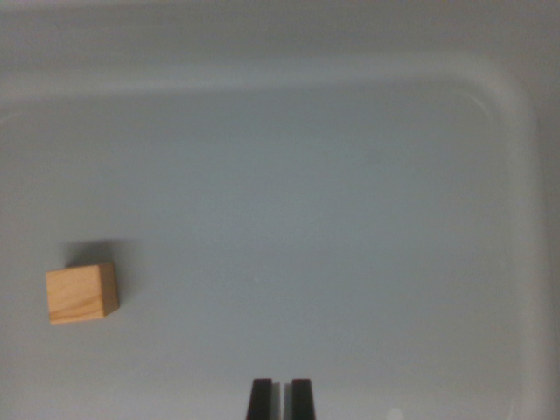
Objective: Push wooden cube
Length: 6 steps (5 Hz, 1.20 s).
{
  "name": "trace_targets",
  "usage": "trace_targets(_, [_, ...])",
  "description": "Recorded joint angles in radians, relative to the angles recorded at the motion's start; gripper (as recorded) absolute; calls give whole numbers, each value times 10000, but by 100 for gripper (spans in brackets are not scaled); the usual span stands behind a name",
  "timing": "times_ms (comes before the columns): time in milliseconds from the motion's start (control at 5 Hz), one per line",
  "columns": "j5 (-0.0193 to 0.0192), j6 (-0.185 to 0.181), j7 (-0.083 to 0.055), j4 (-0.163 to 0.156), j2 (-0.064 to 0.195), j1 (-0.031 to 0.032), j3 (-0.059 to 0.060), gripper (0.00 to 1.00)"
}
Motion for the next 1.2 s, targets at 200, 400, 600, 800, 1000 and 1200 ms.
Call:
trace_targets(200, [0, -224, 56, -192, 63, 44, 42, 0])
trace_targets(400, [0, -224, 56, -192, 63, 44, 42, 0])
trace_targets(600, [-1, -502, 126, -429, 140, 99, 95, 0])
trace_targets(800, [-1, -502, 126, -429, 140, 99, 95, 0])
trace_targets(1000, [-1, -826, 206, -705, 230, 163, 156, 0])
trace_targets(1200, [-1, -826, 206, -705, 230, 163, 156, 0])
